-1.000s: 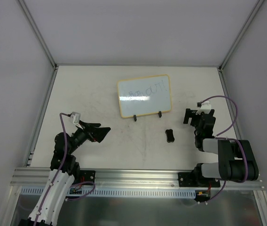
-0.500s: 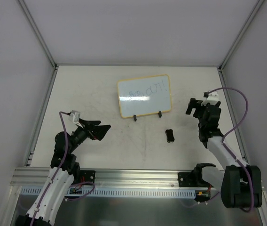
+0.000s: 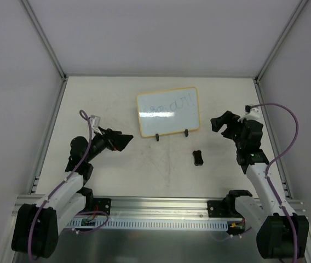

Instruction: Erase the whiteboard

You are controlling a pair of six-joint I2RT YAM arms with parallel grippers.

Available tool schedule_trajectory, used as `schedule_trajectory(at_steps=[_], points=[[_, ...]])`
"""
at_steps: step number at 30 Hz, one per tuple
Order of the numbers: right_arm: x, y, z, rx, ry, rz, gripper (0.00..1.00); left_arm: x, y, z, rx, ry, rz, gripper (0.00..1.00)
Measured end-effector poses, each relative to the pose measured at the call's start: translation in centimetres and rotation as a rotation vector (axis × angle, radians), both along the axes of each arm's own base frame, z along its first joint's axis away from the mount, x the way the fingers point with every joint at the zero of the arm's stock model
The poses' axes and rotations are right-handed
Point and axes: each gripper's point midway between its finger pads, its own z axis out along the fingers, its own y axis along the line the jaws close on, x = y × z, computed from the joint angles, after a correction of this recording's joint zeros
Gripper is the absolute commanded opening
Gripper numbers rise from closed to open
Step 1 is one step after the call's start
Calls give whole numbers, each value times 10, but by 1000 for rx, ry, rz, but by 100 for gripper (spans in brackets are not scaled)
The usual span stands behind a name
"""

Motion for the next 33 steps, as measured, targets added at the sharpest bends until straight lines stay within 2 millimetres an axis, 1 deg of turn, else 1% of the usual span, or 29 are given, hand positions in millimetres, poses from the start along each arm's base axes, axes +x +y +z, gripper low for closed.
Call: schedule_trajectory(at_steps=[5,10,12,15,18,21,24,27,29,31,33], points=[[-21,20,-11,37,78,89,99,18,-7,11,8,-30,-34,99],[-44,39,-5,74,61,192,99,38,-14,24,25,-72,-82,99],[-55,47,-4,105,55,237,99,47,-11,29,17,-88,-102,99],[-67,57,-4,159,62,287,99,62,2,31,-6,-83,-116,99],[-75,64,-4,185,74,318,99,78,7,31,-13,-70,-143,99],[-83,66,-14,162,131,322,99,92,2,33,-13,-61,-200,99],[-92,69,-22,91,214,333,99,115,-3,37,-12,-67,-260,99],[-103,80,-21,3,255,370,99,137,-9,30,-31,-52,-321,99],[-110,85,-21,-62,281,392,99,149,-11,17,-46,-22,-352,98],[-112,85,-23,-105,310,394,99,156,-13,3,-56,13,-373,98],[-110,80,-32,-146,349,377,99,161,-14,-12,-66,50,-390,99]])
